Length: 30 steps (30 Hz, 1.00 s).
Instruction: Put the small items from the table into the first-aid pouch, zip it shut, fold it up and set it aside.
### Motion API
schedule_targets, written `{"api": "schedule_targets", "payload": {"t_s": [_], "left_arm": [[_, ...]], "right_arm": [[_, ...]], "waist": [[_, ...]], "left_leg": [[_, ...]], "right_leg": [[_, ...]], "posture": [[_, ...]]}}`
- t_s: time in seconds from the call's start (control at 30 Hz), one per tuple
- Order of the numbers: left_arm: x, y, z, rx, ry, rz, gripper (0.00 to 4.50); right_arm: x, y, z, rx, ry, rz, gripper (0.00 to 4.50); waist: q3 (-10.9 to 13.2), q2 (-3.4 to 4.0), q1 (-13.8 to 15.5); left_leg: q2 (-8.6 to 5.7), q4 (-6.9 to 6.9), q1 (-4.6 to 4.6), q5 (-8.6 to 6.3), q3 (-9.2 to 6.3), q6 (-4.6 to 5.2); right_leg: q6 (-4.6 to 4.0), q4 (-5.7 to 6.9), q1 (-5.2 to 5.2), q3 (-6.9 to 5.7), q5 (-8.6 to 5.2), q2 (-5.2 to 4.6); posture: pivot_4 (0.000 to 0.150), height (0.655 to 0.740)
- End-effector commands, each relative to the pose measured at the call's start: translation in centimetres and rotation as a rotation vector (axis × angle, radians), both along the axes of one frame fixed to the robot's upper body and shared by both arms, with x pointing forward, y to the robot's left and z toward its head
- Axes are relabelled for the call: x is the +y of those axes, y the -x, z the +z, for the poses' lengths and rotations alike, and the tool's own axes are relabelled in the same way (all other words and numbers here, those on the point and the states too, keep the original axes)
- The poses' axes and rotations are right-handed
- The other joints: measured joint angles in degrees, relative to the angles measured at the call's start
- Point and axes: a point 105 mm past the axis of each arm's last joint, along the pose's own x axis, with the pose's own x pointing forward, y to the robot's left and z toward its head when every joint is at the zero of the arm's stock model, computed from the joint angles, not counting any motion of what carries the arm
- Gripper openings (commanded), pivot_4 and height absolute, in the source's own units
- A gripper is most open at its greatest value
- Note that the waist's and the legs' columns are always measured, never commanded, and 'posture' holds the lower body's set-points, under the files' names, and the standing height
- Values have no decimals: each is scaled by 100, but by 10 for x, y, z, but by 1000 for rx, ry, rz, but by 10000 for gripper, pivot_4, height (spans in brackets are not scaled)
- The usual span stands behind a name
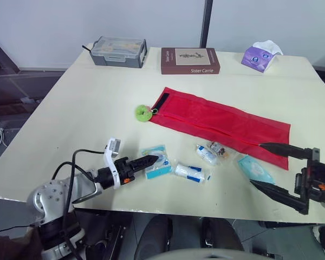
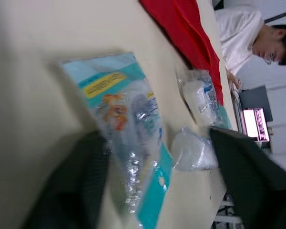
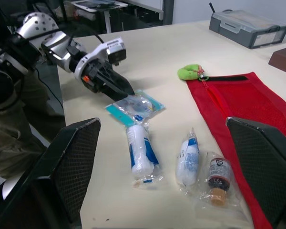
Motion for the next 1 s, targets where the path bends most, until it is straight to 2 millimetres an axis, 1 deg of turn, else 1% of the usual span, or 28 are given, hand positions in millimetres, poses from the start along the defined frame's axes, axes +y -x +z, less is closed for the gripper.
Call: {"api": "schedule_targets", "payload": {"t_s": [0.03,0.07,0.13,0.17,0.2,0.33,0.5,0.6,0.7,0.77,0.83,0.93,1.0], "left_arm": [[-1,-2,8,-34,26,29,14353],[-1,-3,9,-39,36,29,13125],[0,-4,14,-54,57,24,5927],[0,-4,16,-60,65,23,1609],[1,-4,19,-67,73,16,212],[7,-4,31,-97,89,-26,212],[13,-10,39,-103,76,-47,212],[13,-13,47,-115,80,-78,212],[8,-16,60,-141,105,-143,212],[-1,-18,74,-172,125,-222,212],[-11,-21,86,-200,138,-285,212],[-24,-26,97,-231,147,-341,212],[-36,-29,105,-257,170,-378,212]], "right_arm": [[2,1,6,-38,-1,5,45000],[3,1,8,-40,-13,9,45000],[7,0,11,-49,-30,19,45000],[9,0,12,-53,-33,24,45000],[10,0,14,-57,-37,30,45000],[17,-1,18,-73,-49,62,45000],[24,-3,23,-102,-46,90,45000],[30,-4,27,-116,-42,114,45000],[37,-8,31,-118,-60,118,45000],[46,-23,28,-66,-91,48,45000],[59,-30,22,31,-150,15,45000],[68,-47,6,161,-147,-117,45000],[80,-56,-1,292,-224,-136,45000]], "waist": [[0,0,-5],[0,0,-8],[0,0,-12],[0,0,-11],[0,0,-12],[0,0,-25],[0,0,-28],[0,0,-24],[1,-1,-27],[1,-2,-29],[1,-7,-34],[3,-9,-32],[3,-11,-37]], "left_leg": [[0,0,0,0,0,0],[0,0,0,0,0,0],[0,0,0,0,0,0],[0,0,0,0,0,0],[0,0,0,0,0,0],[0,-1,-1,0,0,0],[0,0,-2,0,1,0],[-1,-1,-2,0,1,0],[-1,-1,-4,0,0,0],[-1,0,-3,0,0,-1],[0,-1,-4,1,1,-2],[1,-3,-13,3,1,-6],[-3,-7,-19,6,5,-10]], "right_leg": [[-4,0,0,1,2,0],[-6,0,0,0,3,0],[-18,0,-1,0,10,0],[-19,0,-1,0,10,0],[-19,0,-1,0,11,0],[-21,0,-3,0,11,0],[-22,0,-3,1,12,0],[-23,-1,-4,1,12,0],[-23,-1,-5,1,12,-1],[-25,-1,-4,0,13,-1],[-30,-1,-7,1,16,-4],[-37,-1,-14,3,20,-8],[-43,-2,-21,12,23,-10]], "posture": [[1500,7400],[1500,7400],[1500,7400],[1500,7400],[1500,7400],[1500,7400],[1500,7400],[1500,7400],[1500,7400],[1500,7400],[1500,7400],[1500,7400],[1500,7400]]}}
